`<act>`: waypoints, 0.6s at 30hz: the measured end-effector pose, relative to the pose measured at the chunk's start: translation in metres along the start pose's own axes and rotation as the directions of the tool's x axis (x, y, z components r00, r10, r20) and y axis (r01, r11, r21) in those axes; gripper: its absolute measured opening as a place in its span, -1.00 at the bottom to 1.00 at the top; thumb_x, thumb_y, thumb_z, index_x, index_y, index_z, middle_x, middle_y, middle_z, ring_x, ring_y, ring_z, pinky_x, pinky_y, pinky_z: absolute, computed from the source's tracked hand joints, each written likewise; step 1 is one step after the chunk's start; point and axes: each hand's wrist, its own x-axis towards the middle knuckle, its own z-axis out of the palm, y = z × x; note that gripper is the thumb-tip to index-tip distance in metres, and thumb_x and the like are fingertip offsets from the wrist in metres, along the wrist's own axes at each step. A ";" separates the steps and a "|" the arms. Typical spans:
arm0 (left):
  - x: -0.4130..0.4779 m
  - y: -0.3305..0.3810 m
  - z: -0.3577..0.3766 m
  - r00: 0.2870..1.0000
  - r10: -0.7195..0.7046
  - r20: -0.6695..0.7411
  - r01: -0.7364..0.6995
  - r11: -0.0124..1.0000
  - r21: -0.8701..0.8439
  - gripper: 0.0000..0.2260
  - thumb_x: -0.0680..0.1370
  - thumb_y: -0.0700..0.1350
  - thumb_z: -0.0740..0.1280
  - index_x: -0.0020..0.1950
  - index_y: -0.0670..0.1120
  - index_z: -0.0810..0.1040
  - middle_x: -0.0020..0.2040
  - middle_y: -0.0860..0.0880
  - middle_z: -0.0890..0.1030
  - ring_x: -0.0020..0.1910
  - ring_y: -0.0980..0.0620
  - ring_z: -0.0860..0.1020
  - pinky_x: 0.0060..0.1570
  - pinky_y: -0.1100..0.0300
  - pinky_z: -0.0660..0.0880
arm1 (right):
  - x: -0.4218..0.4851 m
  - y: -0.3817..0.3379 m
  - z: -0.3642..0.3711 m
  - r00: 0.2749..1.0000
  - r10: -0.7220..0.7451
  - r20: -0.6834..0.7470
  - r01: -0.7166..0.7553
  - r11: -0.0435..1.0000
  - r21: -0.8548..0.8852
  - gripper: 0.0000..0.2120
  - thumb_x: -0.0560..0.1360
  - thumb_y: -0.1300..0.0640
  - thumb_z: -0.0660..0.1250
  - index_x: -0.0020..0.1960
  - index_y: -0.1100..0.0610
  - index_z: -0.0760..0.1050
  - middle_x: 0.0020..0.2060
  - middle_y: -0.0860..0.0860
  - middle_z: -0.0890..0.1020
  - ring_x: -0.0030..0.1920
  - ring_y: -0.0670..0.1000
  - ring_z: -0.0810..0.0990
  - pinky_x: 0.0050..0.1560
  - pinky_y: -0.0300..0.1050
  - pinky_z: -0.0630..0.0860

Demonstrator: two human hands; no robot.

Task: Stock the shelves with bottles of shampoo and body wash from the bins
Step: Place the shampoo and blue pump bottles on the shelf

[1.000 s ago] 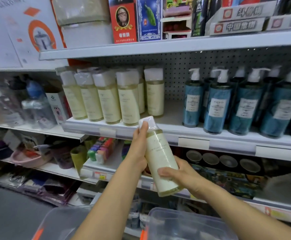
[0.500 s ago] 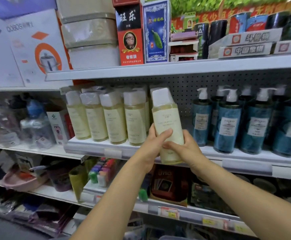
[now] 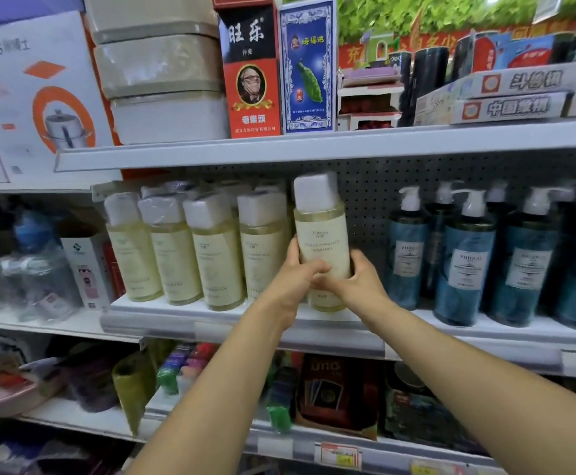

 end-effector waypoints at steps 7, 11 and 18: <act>0.017 -0.020 -0.003 0.996 -0.089 -0.029 0.091 0.994 0.058 -0.42 0.51 -0.29 0.29 0.50 0.03 0.28 0.26 0.00 0.57 0.24 0.02 0.51 0.20 0.12 0.46 | 0.011 0.024 0.009 0.997 0.082 -0.006 -0.082 0.996 -0.040 -0.29 0.18 0.01 0.66 0.25 0.03 0.45 0.03 -0.07 0.66 0.04 -0.07 0.66 -0.02 -0.10 0.62; 0.019 -0.030 0.000 0.996 -0.075 -0.040 0.077 0.995 0.069 -0.35 0.53 -0.27 0.30 0.56 0.08 0.18 0.30 0.00 0.53 0.25 0.05 0.49 0.18 0.14 0.42 | 0.013 0.027 0.009 0.995 0.098 0.010 -0.097 0.992 -0.075 -0.33 0.15 0.00 0.64 0.18 -0.03 0.45 0.00 -0.11 0.66 0.02 -0.11 0.64 0.02 -0.08 0.61; 0.025 -0.044 0.001 0.996 -0.057 -0.068 0.060 0.997 0.044 -0.36 0.53 -0.27 0.33 0.55 0.05 0.19 0.33 -0.01 0.53 0.28 0.05 0.49 0.11 0.24 0.46 | 0.021 0.026 0.010 0.990 0.129 0.058 -0.116 0.976 -0.186 -0.26 0.17 0.00 0.62 0.31 0.01 0.47 0.13 -0.05 0.65 0.16 -0.03 0.61 0.15 -0.01 0.60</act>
